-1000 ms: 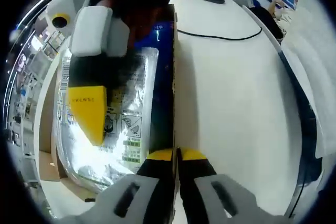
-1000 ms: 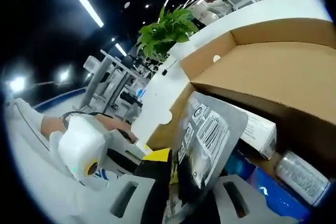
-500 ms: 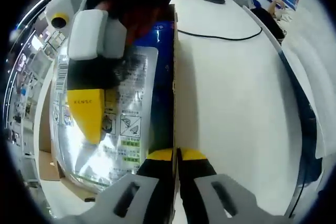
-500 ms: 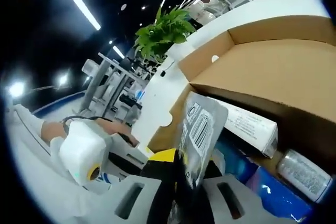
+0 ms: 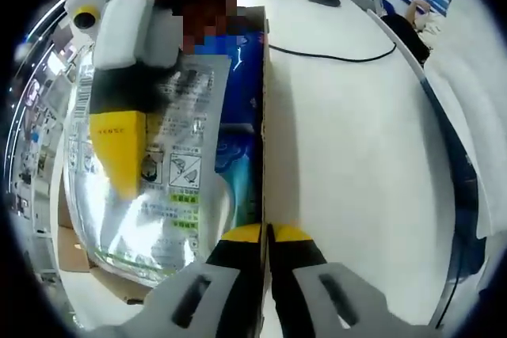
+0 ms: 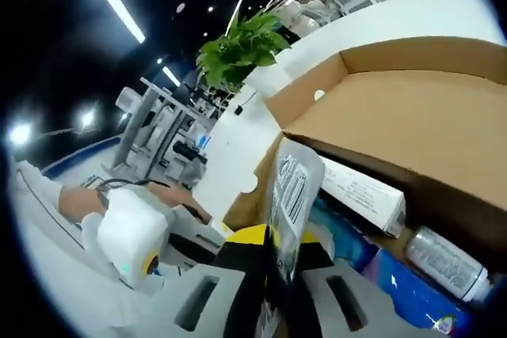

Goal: Operate the shoe box by opening the lid, removing the specified soft item, and placing it in the target area until the item is outside and the box remains undamaged.

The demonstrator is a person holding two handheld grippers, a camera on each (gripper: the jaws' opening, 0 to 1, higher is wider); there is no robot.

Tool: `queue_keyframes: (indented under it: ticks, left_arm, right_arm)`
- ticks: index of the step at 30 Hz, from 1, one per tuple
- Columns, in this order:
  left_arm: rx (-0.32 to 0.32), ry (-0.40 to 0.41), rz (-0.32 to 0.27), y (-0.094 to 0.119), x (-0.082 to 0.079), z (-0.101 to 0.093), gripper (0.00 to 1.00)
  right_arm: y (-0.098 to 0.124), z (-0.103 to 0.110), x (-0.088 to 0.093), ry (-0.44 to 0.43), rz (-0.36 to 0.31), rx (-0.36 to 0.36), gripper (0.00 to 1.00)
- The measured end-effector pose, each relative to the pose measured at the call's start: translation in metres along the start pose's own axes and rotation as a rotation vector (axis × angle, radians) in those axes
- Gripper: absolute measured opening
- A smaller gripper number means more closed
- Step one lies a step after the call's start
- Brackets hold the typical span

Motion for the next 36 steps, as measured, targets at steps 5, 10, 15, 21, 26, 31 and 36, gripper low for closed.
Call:
queue_keyframes:
  ticks: [5,10,15,21,26,31,36]
  left_arm:
    - [0.003,-0.002,0.007,0.0,0.0,0.0,0.01]
    - [0.004,-0.004,0.005,0.0,0.0,0.0,0.01]
    - [0.0,-0.004,0.0,0.0,0.0,0.0,0.01]
    - [0.001,-0.005,0.0,0.0,-0.001,0.0,0.01]
    - [-0.001,0.002,-0.008,-0.001,0.0,-0.001,0.01]
    - [-0.001,0.001,-0.007,-0.002,0.0,0.0,0.01]
    - [0.002,-0.001,-0.002,-0.002,0.0,0.0,0.01]
  right_arm:
    - [0.009,0.003,-0.002,0.004,0.019,0.035,0.0]
    - [0.021,0.008,-0.009,0.008,0.007,0.07,0.0]
    - [0.035,0.022,-0.015,0.052,0.008,0.11,0.0]
    - [0.042,0.025,-0.016,0.077,0.003,0.135,0.0]
    - [0.052,0.028,-0.015,0.058,-0.014,0.15,0.0]
    - [0.072,0.041,-0.022,0.048,-0.075,0.156,0.0]
    - [0.09,0.053,-0.021,0.014,-0.104,0.196,0.0]
Point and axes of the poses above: the point that each gripper's makers call its tool centre point, and the gripper's own axes: y roughly backward along the fingers, z roughly to its left, x roughly out of its underside, the point moved 4 cm from there along y, roughly backward along the fingers, and after that the axes turned 9 degrees about -x, right-handed, at the moved point
